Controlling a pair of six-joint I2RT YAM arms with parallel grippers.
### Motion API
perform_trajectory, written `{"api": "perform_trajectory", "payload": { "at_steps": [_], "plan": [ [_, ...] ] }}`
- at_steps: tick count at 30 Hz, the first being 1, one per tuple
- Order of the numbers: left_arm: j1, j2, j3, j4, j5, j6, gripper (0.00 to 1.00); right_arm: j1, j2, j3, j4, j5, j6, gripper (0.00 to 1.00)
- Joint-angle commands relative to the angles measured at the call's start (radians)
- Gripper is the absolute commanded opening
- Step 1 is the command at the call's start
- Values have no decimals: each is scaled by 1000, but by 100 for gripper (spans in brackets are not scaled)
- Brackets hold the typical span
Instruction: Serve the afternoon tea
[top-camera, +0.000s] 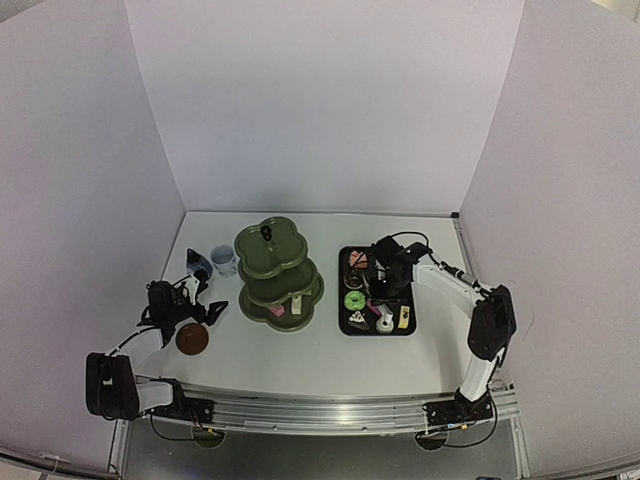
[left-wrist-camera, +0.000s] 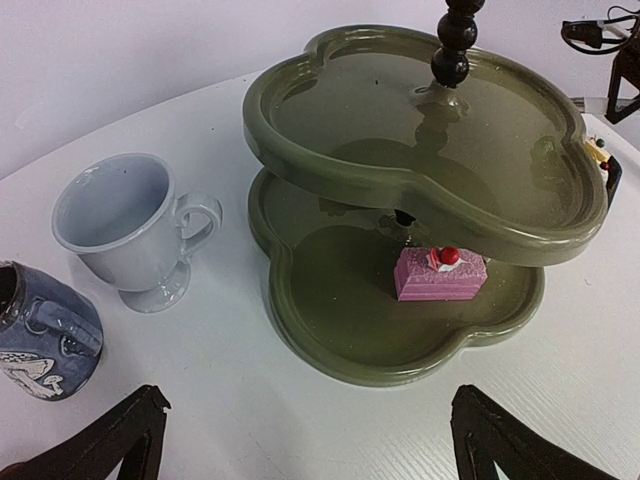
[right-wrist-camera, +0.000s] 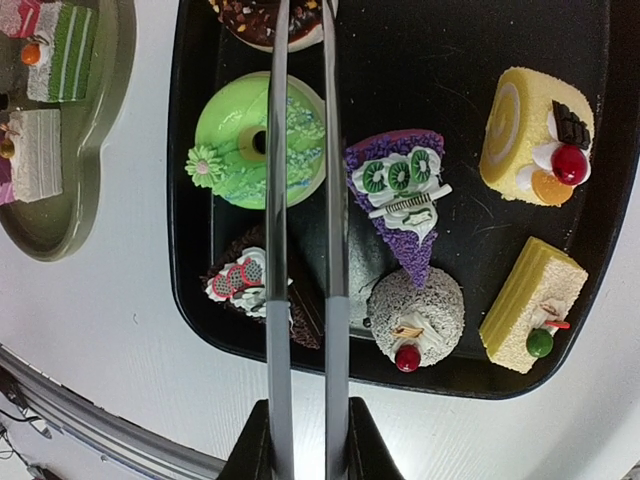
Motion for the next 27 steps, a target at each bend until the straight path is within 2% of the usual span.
{"api": "perform_trajectory", "payload": {
  "at_steps": [1,11,14,27],
  "plan": [
    [-2,-26,10,4,14,-5,100,-2,-106,13,-20,36,-6,0],
    [-2,-62,18,-27,1,-22,100,33,-214,1,-27,76,7,0],
    [-2,-66,18,-32,2,-19,100,33,-190,68,-25,108,-33,0],
    [-2,-81,-5,-30,34,42,100,-25,312,651,-11,-7,-322,0]
  ]
}}
